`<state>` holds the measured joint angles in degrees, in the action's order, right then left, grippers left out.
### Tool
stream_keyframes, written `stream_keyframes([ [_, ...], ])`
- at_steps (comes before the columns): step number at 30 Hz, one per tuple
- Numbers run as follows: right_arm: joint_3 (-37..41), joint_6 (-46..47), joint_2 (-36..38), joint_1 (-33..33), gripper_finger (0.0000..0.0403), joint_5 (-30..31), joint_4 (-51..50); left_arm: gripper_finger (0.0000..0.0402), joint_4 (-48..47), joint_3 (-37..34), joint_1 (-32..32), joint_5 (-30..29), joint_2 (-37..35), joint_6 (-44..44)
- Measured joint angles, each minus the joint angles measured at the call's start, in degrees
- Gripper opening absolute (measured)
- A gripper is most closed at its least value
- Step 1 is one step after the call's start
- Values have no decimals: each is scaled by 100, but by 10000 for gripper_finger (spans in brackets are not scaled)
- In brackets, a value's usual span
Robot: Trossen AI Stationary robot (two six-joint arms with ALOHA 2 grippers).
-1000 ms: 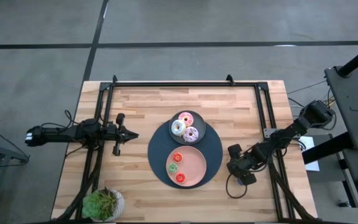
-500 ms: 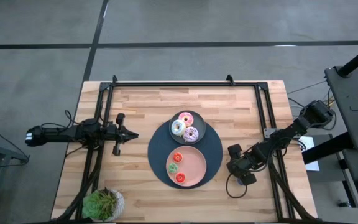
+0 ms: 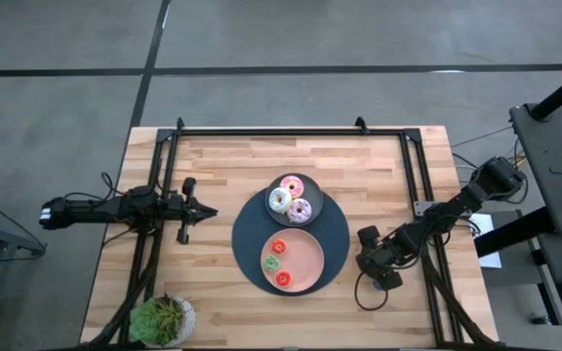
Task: Pick & Place donuts
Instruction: Put the small white doughnut into the pink plate
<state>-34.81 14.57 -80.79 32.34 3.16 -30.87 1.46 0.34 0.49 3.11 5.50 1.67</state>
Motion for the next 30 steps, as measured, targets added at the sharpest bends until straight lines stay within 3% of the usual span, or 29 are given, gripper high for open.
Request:
stream_keyframes([
  [12,0,28,0,0,321,-12,-2,0,2,0,0,0,-1,-1],
  [21,-2,41,0,-6,260,-43,-3,0,2,0,0,1,0,0],
  [30,-4,39,0,-9,237,-36,-2,0,1,0,1,0,1,-2],
])
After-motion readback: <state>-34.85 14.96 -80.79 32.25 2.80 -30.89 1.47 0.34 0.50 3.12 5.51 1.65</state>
